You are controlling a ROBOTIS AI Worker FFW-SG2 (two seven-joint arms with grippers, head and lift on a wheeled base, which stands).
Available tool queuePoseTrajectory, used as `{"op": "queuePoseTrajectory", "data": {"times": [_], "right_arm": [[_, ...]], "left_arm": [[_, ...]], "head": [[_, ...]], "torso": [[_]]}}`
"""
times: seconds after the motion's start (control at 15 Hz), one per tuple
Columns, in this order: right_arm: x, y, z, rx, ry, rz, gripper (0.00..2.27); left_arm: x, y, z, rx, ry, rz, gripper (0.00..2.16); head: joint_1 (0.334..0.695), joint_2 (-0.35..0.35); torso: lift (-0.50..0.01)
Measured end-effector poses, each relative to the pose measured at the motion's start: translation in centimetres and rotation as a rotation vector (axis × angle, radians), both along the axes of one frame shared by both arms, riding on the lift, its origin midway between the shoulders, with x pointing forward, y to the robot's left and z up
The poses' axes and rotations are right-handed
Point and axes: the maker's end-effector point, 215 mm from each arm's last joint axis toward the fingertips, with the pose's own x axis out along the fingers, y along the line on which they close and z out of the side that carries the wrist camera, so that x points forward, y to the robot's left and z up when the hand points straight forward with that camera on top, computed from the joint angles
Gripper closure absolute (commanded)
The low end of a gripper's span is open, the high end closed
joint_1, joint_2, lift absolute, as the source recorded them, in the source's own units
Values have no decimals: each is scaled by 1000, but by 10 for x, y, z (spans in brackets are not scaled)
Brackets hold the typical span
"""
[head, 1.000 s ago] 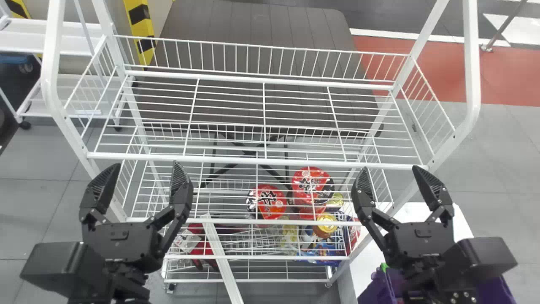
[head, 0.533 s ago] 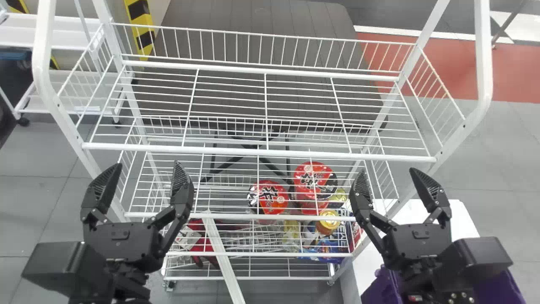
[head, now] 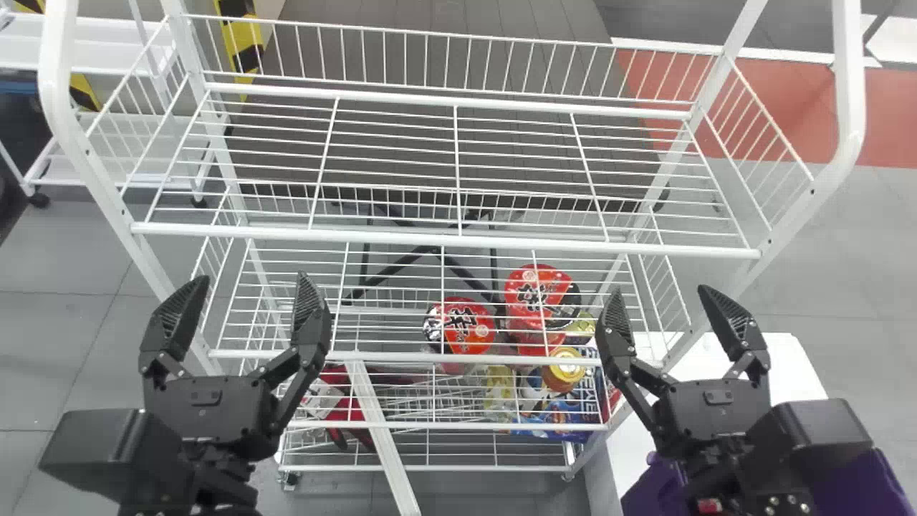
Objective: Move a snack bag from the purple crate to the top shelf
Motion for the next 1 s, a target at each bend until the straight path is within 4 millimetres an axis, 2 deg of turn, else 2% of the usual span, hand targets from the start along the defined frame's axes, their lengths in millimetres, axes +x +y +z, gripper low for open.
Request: {"op": "queuePoseTrajectory", "data": {"times": [0.27, 1.0], "right_arm": [[-1, -1, -5, -8, 19, -2, 167], [-3, -2, -5, -13, 19, -1, 167]], "left_arm": [[0, 2, 5, -11, -17, 2, 144], [0, 2, -1, -14, -4, 2, 137]], "head": [[695, -101], [695, -102]], "torso": [[-172], [-215]]}}
